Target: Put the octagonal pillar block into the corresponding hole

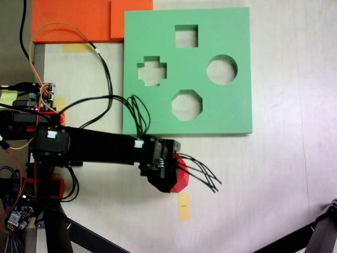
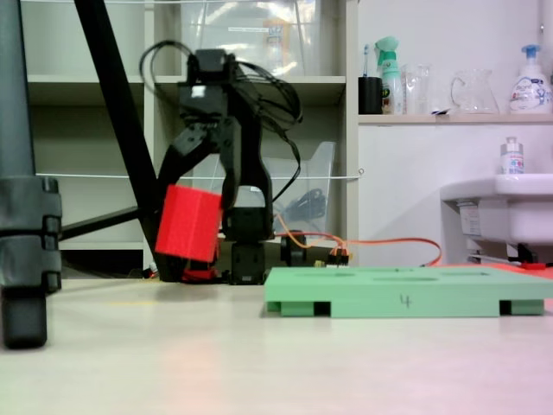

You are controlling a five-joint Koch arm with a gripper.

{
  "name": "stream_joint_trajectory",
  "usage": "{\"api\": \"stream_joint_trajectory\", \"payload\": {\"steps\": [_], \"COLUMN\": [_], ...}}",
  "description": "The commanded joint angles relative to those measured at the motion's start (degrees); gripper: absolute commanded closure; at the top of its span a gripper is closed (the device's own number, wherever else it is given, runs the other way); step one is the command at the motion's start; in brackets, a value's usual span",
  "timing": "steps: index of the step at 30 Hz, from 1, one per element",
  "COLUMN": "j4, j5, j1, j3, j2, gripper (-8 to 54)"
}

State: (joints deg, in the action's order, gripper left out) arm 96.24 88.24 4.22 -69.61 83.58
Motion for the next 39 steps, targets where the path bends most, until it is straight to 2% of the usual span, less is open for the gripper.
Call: {"api": "stream_joint_trajectory", "payload": {"steps": [1, 7, 14, 39], "j4": [4.75, 2.46, -6.59, -11.34], "j5": [3.43, 8.88, 20.65, 27.51], "j1": [-2.99, -17.49, -29.18, -33.49], "j3": [4.83, 10.99, 11.25, 11.60], "j2": [2.90, -1.58, -6.24, -11.51], "gripper": [27.2, 27.2, 27.2, 27.2]}}
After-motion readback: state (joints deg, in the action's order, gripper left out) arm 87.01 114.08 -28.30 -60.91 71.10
